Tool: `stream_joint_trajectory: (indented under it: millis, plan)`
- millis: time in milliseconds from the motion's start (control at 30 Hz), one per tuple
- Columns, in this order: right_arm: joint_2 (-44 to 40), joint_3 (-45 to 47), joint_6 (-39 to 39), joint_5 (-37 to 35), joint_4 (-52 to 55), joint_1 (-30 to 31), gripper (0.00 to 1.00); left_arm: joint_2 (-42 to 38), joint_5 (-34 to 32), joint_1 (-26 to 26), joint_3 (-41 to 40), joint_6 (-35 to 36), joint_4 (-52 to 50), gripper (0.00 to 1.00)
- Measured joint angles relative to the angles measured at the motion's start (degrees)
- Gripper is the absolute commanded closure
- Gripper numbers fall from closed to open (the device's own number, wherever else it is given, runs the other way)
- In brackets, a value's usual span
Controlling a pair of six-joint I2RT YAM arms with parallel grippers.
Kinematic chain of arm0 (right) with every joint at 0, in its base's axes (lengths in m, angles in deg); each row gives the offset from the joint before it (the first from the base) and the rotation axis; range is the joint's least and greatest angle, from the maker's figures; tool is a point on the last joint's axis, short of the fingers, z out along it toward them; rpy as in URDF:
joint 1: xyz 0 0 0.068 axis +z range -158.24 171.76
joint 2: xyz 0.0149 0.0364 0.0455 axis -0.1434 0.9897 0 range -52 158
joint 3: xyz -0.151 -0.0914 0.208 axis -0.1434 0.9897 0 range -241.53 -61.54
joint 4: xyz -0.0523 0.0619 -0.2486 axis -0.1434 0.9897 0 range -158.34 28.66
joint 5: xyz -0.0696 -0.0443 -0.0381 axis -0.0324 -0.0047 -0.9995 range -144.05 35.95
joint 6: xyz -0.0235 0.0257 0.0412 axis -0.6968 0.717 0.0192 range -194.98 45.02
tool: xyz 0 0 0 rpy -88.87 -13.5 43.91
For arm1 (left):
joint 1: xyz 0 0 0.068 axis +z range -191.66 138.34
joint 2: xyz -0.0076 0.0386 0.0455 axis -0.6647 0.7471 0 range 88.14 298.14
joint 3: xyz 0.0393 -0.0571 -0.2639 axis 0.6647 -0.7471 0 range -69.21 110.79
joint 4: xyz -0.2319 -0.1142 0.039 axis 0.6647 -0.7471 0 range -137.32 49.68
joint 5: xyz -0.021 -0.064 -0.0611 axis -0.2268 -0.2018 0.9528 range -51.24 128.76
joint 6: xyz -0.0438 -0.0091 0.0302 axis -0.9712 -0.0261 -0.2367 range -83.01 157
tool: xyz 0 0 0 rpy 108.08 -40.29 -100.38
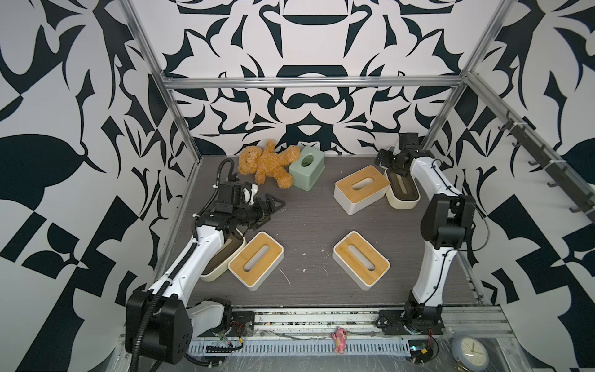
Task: Stack the tissue boxes
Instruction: Move the tissue box to the center of the board.
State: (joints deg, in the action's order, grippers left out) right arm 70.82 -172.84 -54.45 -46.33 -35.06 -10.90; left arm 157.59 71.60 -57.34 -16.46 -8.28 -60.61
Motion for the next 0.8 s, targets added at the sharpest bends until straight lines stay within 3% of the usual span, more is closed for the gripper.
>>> stream_joint_trajectory:
  millis: [167, 367, 633, 800]
  plan:
    - [5.51, -5.70, -1.55, 6.25, 4.76, 0.00, 0.01, 3.87, -2.21, -4.94, 0.90, 0.31, 0.02, 0.01]
    - [5.92, -5.92, -2.21, 11.41, 6.91, 0.00, 0.00, 8.76, -4.39, -8.26, 1.20, 0.02, 0.31, 0.01]
    - [5.81, -5.46, -3.04, 15.72, 7.41, 0.72, 0.00, 14.27, -5.22, -9.62, 5.11, -1.46, 2.91, 0.01]
    - [3.82, -0.70, -3.41, 17.20, 7.15, 2.89, 0.00, 19.74, -5.25, -9.62, 8.70, -1.86, 4.15, 0.01]
